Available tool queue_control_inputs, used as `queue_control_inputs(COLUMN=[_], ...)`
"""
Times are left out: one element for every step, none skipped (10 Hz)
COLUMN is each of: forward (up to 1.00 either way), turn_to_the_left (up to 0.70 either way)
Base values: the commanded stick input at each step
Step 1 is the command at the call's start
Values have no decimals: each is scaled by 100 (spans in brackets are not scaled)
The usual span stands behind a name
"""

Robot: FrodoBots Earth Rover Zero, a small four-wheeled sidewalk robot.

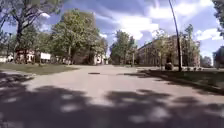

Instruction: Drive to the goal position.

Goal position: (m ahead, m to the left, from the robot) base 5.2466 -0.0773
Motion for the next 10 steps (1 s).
queue_control_inputs(forward=[70,70,70,70,70,70,70,70,70,70], turn_to_the_left=[6,6,6,6,6,6,6,6,6,6])
